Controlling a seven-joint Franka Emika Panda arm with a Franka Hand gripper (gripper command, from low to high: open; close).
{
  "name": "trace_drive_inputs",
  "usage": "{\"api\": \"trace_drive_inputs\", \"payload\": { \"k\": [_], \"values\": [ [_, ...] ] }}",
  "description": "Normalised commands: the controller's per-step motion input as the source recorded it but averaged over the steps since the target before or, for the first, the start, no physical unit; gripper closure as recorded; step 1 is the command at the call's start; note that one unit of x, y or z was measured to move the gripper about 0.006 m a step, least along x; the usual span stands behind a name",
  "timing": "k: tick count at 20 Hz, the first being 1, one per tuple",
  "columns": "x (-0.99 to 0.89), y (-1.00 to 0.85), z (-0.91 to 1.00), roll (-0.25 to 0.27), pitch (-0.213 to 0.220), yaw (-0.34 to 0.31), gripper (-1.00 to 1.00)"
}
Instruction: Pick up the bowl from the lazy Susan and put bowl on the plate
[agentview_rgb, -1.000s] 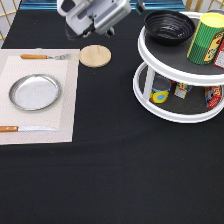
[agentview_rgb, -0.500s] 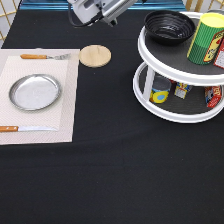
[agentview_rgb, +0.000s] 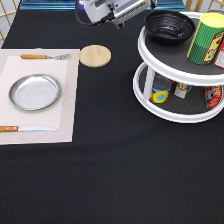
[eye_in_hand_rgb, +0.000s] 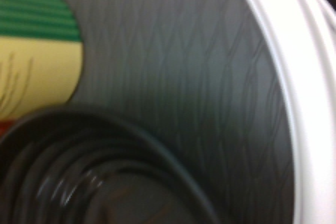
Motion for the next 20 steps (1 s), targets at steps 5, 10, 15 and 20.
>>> {"api": "trace_drive_inputs", "payload": {
  "k": [5, 10, 15, 20],
  "values": [
    [-0.52, 0.18, -0.22, -0.169, -0.044, -0.131, -1.0],
    [-0.75, 0.31, -0.11, -0.116, -0.038, -0.058, -1.0],
    [-0.73, 0.43, -0.01, -0.109, -0.11, -0.028, -1.0],
    [-0.09, 0.38, -0.03, -0.148, -0.132, -0.052, -1.0]
  ]
}}
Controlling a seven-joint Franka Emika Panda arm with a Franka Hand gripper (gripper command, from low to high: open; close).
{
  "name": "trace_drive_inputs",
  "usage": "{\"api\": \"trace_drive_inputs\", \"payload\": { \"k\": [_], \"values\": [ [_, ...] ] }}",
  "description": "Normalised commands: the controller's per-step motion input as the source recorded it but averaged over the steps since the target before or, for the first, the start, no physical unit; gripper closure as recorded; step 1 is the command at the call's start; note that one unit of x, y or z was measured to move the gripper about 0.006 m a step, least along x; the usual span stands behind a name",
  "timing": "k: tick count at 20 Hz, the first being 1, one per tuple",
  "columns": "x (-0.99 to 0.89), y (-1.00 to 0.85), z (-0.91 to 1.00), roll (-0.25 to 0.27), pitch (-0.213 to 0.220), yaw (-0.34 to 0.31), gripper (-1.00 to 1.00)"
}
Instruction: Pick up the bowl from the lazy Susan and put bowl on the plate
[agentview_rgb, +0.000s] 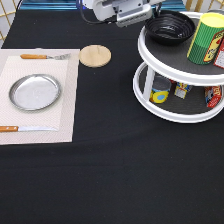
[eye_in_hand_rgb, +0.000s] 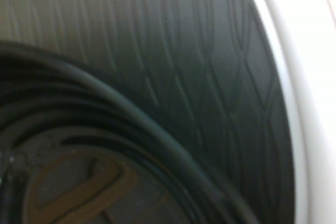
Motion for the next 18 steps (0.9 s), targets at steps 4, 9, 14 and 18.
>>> {"api": "trace_drive_inputs", "payload": {
  "k": [4, 9, 14, 18],
  "values": [
    [0.11, 0.15, -0.23, -0.126, -0.108, -0.065, -1.0],
    [0.0, 0.03, -0.17, -0.092, -0.092, -0.053, 1.0],
    [-0.01, 0.03, 0.19, -0.093, -0.058, -0.029, 1.0],
    [-0.03, 0.14, 0.41, -0.112, -0.034, -0.037, 1.0]
  ]
}}
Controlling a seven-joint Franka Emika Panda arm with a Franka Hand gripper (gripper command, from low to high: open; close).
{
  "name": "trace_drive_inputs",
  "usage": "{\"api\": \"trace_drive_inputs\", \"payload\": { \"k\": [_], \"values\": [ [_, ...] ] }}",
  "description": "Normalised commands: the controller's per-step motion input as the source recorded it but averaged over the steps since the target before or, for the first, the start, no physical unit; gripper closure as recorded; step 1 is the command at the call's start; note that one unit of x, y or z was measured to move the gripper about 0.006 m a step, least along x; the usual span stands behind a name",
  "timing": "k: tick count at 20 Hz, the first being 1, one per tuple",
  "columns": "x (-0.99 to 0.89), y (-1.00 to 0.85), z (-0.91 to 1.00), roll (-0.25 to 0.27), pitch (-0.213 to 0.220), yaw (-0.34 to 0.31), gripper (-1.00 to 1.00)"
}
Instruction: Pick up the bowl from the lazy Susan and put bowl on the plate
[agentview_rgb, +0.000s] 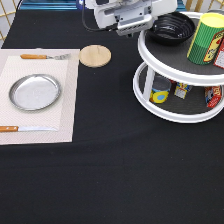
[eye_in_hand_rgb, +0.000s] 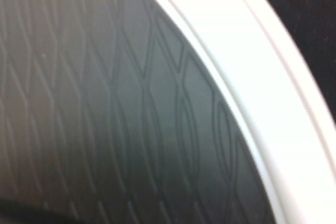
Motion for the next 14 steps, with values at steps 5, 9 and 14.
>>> {"api": "trace_drive_inputs", "payload": {
  "k": [5, 9, 14],
  "values": [
    [0.0, 0.18, 0.37, -0.11, -0.014, -0.045, 1.0],
    [0.0, 0.07, 0.31, -0.097, -0.003, -0.063, 1.0],
    [0.01, -0.21, 0.46, -0.032, 0.0, -0.056, 1.0]
  ]
}}
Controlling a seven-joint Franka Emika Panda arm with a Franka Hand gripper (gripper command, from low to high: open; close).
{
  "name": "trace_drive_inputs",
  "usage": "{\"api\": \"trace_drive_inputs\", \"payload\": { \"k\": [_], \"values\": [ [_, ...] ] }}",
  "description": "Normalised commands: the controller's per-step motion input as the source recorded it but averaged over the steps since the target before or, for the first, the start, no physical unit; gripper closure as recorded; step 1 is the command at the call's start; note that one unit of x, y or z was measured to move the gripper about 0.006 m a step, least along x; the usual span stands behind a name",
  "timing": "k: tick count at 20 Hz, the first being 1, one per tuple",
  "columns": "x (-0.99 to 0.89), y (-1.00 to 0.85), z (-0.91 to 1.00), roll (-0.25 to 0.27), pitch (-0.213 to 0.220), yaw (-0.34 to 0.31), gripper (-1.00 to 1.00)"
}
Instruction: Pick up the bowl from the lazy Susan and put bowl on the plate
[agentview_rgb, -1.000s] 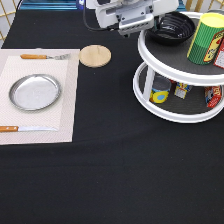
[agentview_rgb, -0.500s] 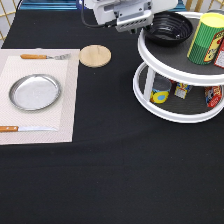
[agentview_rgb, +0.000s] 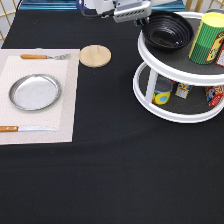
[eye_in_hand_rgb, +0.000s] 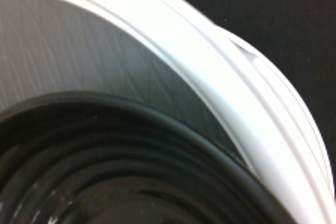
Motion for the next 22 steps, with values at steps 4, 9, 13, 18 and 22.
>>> {"api": "trace_drive_inputs", "payload": {
  "k": [4, 9, 13, 18, 22],
  "values": [
    [0.12, -0.59, 0.64, 0.002, 0.0, -0.068, 1.0],
    [0.2, -0.84, 0.3, 0.002, -0.058, -0.06, 1.0],
    [0.32, -1.0, -0.01, 0.004, -0.149, 0.0, 1.0],
    [0.32, -0.96, -0.16, 0.005, -0.196, -0.01, 1.0],
    [0.15, -0.84, -0.04, 0.033, -0.144, -0.053, 1.0]
  ]
}}
